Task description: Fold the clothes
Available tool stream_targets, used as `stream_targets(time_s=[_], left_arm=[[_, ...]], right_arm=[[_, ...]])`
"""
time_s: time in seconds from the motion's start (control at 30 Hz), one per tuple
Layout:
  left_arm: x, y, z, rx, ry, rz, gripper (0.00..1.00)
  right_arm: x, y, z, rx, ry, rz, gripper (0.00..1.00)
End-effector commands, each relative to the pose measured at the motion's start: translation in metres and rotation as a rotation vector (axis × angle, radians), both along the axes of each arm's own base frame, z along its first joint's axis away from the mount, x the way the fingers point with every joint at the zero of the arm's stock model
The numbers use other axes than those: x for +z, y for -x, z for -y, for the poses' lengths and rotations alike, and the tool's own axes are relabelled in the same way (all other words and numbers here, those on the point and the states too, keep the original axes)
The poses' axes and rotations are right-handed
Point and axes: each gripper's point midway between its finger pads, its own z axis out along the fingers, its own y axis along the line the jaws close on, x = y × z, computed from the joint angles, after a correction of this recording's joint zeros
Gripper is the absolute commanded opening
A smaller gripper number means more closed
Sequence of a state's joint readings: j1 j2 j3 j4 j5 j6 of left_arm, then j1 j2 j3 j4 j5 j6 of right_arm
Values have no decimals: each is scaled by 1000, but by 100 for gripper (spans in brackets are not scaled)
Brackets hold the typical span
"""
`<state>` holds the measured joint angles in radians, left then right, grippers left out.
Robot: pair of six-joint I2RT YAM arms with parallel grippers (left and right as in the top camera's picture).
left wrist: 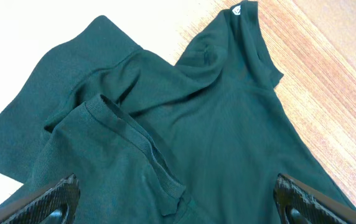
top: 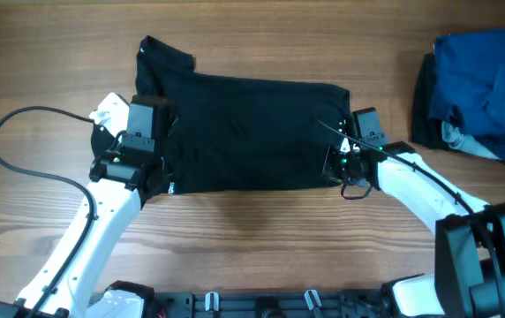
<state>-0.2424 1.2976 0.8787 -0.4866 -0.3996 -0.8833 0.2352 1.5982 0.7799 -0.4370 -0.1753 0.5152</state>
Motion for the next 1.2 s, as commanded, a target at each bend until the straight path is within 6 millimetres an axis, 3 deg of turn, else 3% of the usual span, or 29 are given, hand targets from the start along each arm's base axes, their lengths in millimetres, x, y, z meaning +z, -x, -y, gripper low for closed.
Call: stream_targets(time_s=[0.0, 0.07, 0.13, 0.7, 0.73, 0.8, 0.83, 0.87, 0.93, 1.17], left_arm=[[13, -4, -2, 0, -19, 32, 100], [13, -4, -2, 0, -19, 32, 100], [13, -4, -2, 0, -19, 32, 99], [12, -3, -2, 0, -20, 27, 100], [12, -3, -2, 0, -20, 27, 99], [11, -3, -2, 0, -21, 26, 100], [11, -3, -2, 0, -21, 26, 100], [11, -3, -2, 0, -21, 26, 99], [10, -3, -2, 0, -21, 22, 100], [10, -3, -2, 0, -22, 20, 99]], right_arm=[[17, -13, 2, 8, 16, 63, 18], [17, -13, 2, 8, 16, 63, 8], [17, -13, 2, 8, 16, 64, 4], [26, -20, 6, 24, 56, 78, 4], [26, -21, 6, 23, 55, 83, 5], [28, -26, 5, 18, 53, 106, 24], [29, -29, 5, 18, 50, 118, 28], [31, -32, 4, 17, 48, 129, 26], [32, -36, 5, 12, 52, 148, 4], [38, -50, 10, -13, 86, 213, 4]])
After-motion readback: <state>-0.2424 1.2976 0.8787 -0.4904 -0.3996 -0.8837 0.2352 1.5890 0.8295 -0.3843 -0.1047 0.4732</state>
